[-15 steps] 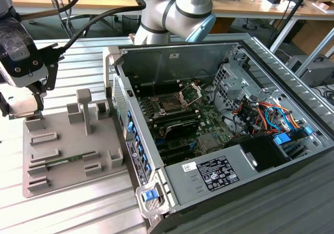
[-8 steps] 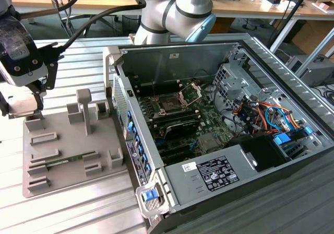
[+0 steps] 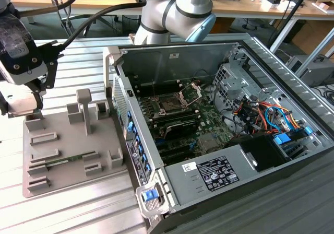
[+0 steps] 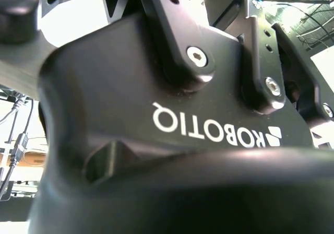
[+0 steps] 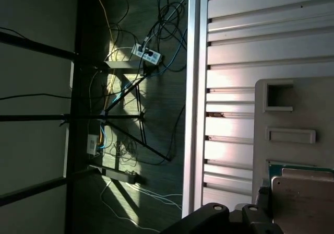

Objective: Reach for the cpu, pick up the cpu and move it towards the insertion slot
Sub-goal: 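Pick up the cpu and move it towards the insertion slot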

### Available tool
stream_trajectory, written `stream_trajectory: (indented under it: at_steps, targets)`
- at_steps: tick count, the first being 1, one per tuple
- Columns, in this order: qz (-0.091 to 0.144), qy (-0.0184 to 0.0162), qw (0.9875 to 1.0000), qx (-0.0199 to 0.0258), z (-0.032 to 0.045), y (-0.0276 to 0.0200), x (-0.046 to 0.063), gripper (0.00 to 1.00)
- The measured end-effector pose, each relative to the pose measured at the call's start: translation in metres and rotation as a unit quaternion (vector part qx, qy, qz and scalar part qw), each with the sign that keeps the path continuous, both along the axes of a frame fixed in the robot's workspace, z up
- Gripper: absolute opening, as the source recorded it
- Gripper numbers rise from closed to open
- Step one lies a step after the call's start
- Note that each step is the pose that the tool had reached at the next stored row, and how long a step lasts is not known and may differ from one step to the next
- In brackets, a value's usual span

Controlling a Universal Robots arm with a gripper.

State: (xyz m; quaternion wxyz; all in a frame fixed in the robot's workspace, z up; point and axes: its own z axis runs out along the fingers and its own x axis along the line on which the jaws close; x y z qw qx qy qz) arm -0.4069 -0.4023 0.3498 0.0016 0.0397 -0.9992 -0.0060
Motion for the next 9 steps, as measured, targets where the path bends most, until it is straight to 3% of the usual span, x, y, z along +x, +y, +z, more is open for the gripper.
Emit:
stream_trajectory:
  at_steps: [9]
  targets:
    - [0.000, 0.0000, 1.0000, 0.0000, 0.0015, 0.0000, 0.0000, 0.55]
